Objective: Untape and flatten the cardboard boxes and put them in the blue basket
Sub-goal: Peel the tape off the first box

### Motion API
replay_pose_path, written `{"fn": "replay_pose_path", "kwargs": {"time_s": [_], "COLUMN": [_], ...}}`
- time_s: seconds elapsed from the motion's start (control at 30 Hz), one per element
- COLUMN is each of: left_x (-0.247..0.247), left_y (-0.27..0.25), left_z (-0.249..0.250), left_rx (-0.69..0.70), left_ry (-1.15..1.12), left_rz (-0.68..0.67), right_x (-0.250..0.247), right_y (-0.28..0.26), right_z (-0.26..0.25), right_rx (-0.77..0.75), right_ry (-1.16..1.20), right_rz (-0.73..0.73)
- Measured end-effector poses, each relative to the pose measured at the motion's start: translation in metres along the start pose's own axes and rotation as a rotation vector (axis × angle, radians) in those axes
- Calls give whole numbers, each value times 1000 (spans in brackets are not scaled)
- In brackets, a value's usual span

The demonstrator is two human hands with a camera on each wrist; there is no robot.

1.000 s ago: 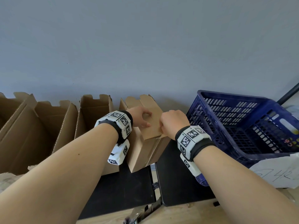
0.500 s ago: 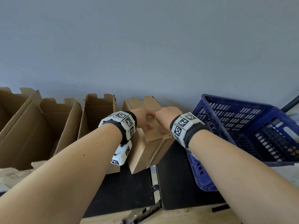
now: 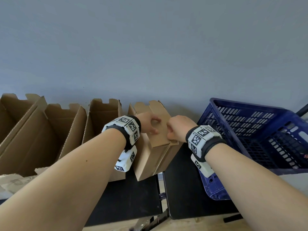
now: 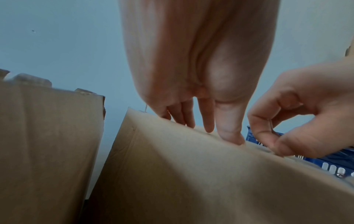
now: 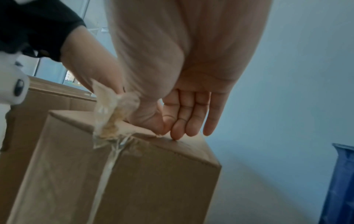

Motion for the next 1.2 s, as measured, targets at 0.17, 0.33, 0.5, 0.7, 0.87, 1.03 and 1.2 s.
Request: {"fn": "replay_pose_path", "kwargs": {"time_s": [0.17, 0.33, 0.5, 0.7, 0.87, 1.03, 1.2], "left_x": [0, -2, -2, -1, -1, 1, 2], "left_y": [0, 0, 0, -1, -1, 2, 4], "left_z": [0, -1, 0, 1, 1, 1, 0], "left_rx": [2, -1, 3, 5, -2, -2, -2], "left_ry": [0, 3, 6, -7, -13, 5, 13], "left_rz": [0, 2, 3, 6, 1, -9, -8], "right_x": [2, -8, 1, 9, 7, 6, 12], "right_y": [-7, -14, -18, -7, -4, -7, -8], "right_z": [6, 33, 36, 25, 24, 10, 8], "right_rx": [10, 103, 72, 75, 85, 2, 11], "right_ry": [100, 352, 356, 208, 190, 55, 88], "right_rz": [30, 215, 174, 206, 216, 211, 124]}}
Point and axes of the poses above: each hand's wrist, its own y-axis towards the middle knuckle, its own x-axis out of the palm, z = x × y, the point moved 9 cm from there along y, towards the middle knuckle, and after that the axes turned 5 degrees about z, right-handed, at the moved point
